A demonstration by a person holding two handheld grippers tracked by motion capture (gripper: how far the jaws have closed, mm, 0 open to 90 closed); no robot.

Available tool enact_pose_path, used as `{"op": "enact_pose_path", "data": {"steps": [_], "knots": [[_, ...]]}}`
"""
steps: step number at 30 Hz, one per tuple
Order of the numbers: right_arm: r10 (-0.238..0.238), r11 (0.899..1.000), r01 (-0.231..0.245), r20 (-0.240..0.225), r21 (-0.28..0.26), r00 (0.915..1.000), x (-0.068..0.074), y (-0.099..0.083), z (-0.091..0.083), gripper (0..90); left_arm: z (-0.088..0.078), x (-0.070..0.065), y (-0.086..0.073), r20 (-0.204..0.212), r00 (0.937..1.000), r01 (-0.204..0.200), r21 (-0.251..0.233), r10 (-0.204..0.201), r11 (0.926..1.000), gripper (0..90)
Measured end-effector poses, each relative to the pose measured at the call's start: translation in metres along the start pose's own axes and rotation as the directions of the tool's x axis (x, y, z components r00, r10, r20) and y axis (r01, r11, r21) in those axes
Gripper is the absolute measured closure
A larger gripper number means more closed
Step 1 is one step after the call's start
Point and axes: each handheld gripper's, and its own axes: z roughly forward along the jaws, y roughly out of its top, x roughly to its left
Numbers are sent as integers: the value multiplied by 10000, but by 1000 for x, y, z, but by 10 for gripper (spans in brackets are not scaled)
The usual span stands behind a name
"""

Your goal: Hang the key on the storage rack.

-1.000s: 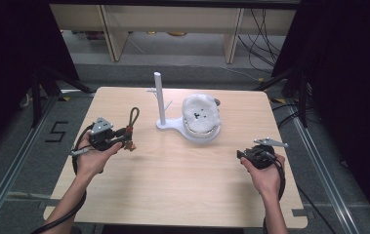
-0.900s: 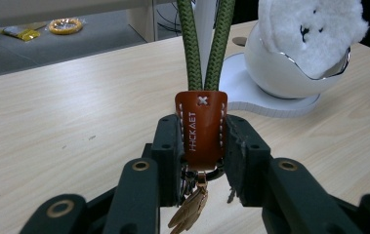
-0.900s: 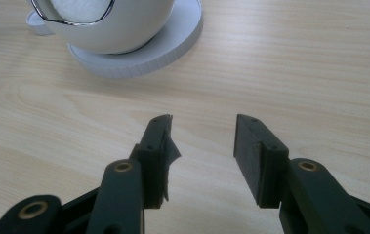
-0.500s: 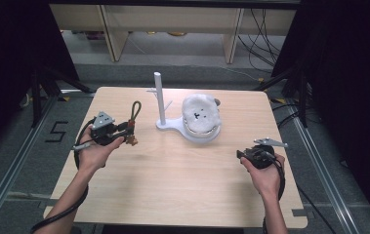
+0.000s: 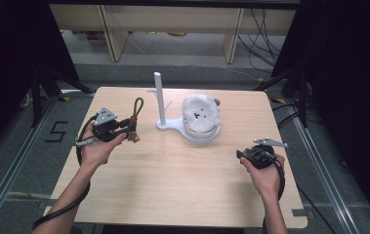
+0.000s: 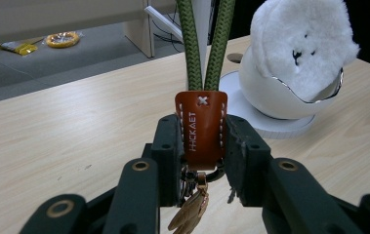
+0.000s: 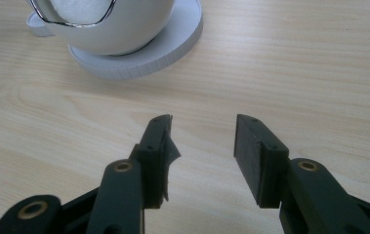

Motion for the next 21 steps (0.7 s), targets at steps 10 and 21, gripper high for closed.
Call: {"op": "enact_pose_path", "data": {"steps": [10,21], "knots": [[-323,9995,323,-26,33,9995,-3,1,-2,584,4,-1,7,74,10000,-33,-70,34,10000,681],[-385,9993,385,-19,18,9993,-4,0,-2,584,7,-2,17,126,9998,-128,-155,130,9998,681]]}}
